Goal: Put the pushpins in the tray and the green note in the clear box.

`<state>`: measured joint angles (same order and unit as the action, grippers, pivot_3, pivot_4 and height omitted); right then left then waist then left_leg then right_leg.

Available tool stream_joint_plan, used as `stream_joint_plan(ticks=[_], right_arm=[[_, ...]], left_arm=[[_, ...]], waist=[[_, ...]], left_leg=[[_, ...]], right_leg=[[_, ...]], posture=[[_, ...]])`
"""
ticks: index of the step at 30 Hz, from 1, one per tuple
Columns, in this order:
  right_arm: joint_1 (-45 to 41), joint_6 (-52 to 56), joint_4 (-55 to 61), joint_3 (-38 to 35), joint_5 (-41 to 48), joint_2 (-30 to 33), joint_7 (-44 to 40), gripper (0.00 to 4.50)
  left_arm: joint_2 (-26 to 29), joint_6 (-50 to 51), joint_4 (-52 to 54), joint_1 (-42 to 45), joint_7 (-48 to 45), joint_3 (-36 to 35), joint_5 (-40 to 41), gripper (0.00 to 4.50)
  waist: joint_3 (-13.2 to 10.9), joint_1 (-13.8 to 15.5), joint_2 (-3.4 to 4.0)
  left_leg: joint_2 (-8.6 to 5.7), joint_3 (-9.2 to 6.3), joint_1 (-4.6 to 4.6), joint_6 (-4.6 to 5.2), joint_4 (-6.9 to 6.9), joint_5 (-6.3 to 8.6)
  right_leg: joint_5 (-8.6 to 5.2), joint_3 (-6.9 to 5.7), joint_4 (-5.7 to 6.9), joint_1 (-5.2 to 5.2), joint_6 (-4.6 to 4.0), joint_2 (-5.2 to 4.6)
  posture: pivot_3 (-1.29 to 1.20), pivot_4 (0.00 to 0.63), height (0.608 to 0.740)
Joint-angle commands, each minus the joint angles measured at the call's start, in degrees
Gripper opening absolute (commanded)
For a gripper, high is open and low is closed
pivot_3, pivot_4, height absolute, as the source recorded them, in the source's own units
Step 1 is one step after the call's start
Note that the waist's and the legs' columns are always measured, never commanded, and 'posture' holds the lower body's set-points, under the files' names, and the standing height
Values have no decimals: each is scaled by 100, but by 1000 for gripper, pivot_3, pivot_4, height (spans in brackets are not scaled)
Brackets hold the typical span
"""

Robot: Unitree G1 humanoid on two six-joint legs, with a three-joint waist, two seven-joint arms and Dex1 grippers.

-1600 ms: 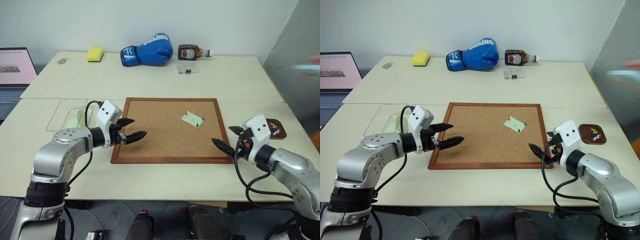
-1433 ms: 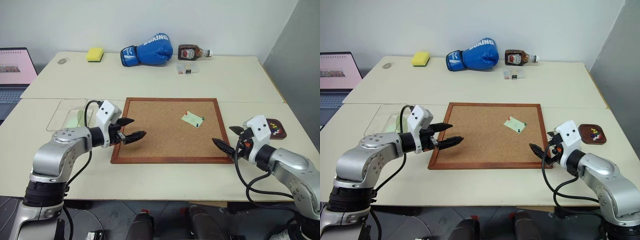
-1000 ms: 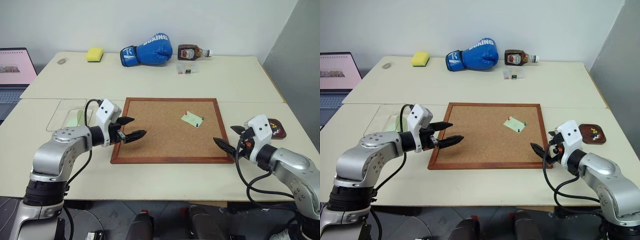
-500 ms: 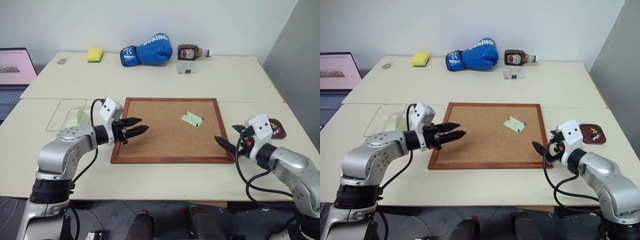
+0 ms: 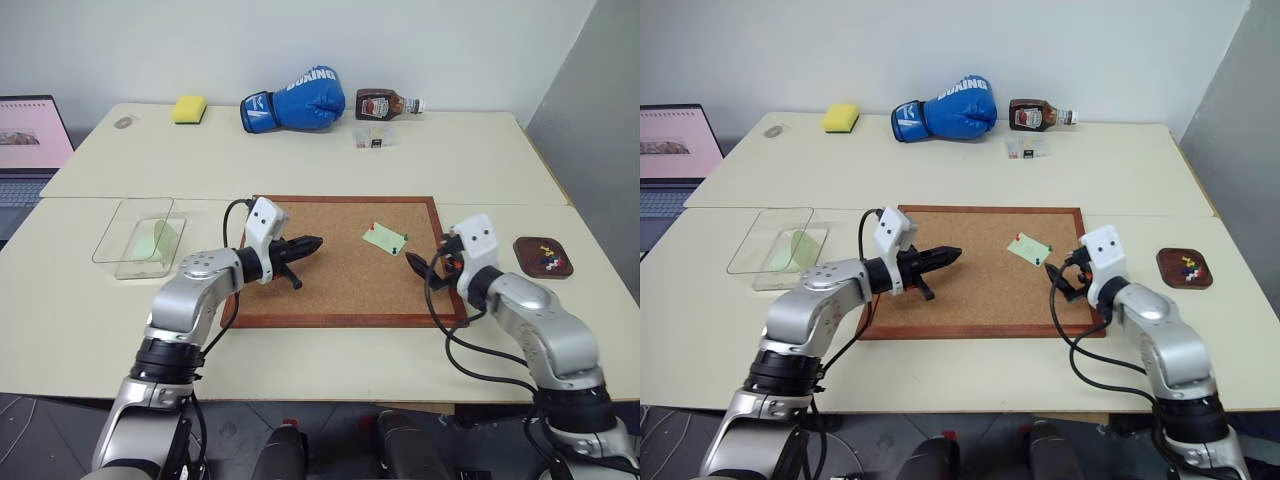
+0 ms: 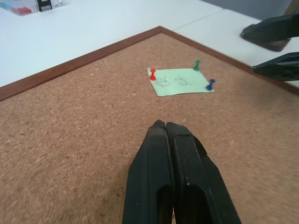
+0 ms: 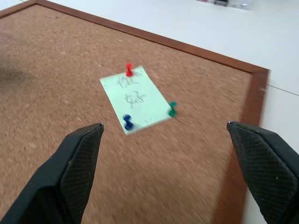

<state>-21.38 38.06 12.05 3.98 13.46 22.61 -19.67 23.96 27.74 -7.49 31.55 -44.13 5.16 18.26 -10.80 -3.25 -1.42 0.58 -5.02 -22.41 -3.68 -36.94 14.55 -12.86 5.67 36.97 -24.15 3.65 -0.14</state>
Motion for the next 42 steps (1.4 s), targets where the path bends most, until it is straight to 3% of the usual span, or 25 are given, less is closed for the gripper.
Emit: stream_joint_plan(ticks=[1,9,21,25,30,42], right_arm=[[-405,-573,-539,168,-289,-258,31,4500],[-1286,-1307,-2013,222,-672,-868,187,4500],[-2214,-2255,-3911,200,-916,-1458,206,4500],[-2403,-2541,-4416,247,-1024,-1561,149,3890],[-2572,-2648,-4945,279,-1120,-1590,-23,2776],[-2764,-2567,-5247,224,-1312,-1594,-1,422]], left_arm=[[-165,-541,-273,54,150,179,-387,48],[-178,-1020,-885,-79,135,704,-1132,48],[-256,-943,-921,152,39,539,-1089,48],[-271,-918,-876,208,47,531,-1108,0],[-271,-879,-778,197,66,510,-1101,0],[-289,-864,-745,234,152,460,-1099,0]], waist=[[0,-4,0],[2,-10,3],[3,-23,5],[3,-15,5],[3,-28,5],[4,-68,6]], left_leg=[[1,0,1,0,-1,0],[2,-3,6,0,0,0],[2,-3,18,1,-1,-1],[1,-3,18,1,-2,-1],[1,-4,18,1,0,-1],[1,-5,18,1,1,-1]], right_leg=[[0,0,0,1,0,0],[2,-2,8,1,-3,2],[8,-2,15,8,-12,2],[9,-2,15,9,-11,2],[20,-2,15,8,-29,2],[21,-3,15,8,-32,2]], posture=[[0,150,740],[0,150,740],[0,150,740],[0,150,740],[0,150,740],[0,150,740]])
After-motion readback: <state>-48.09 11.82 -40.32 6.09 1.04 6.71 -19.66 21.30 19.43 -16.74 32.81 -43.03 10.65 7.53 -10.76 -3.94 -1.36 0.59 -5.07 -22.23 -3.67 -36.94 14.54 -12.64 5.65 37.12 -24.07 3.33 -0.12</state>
